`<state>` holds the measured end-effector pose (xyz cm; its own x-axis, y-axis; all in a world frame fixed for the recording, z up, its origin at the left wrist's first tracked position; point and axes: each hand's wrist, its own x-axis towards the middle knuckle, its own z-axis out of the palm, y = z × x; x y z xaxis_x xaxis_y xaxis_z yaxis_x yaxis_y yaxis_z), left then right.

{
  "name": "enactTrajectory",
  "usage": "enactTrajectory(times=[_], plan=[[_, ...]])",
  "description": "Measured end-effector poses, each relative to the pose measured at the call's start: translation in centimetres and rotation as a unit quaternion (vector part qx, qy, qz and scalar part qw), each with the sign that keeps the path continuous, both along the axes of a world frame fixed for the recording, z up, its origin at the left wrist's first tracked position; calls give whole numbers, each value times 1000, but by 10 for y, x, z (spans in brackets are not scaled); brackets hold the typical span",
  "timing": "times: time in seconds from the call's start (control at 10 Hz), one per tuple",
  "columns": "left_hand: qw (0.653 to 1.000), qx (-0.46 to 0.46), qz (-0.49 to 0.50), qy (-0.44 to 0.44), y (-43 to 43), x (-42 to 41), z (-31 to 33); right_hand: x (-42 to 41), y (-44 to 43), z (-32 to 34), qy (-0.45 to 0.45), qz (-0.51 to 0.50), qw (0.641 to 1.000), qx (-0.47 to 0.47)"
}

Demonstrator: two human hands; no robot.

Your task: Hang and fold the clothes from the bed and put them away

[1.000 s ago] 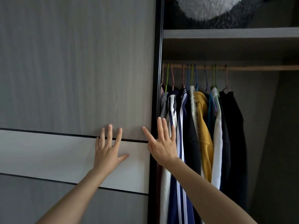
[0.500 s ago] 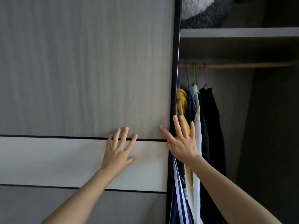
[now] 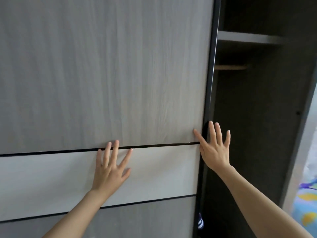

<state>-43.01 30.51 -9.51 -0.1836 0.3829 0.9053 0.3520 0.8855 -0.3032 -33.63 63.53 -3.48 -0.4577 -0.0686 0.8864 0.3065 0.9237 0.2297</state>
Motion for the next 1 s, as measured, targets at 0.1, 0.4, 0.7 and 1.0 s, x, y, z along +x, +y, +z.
enactTrajectory(times=[0.1,0.4,0.7,1.0], plan=[[1000,13,-16,16,25,-2,-4,13,26,0,-3,-26,997,-71],[994,-15,-96,39,146,4,-6,23,57,-42,-114,55,992,-30],[993,-35,-109,39,245,12,-14,38,134,-48,-154,-10,983,-97],[990,-33,-135,36,314,25,-14,55,200,-36,-225,-87,967,-88]])
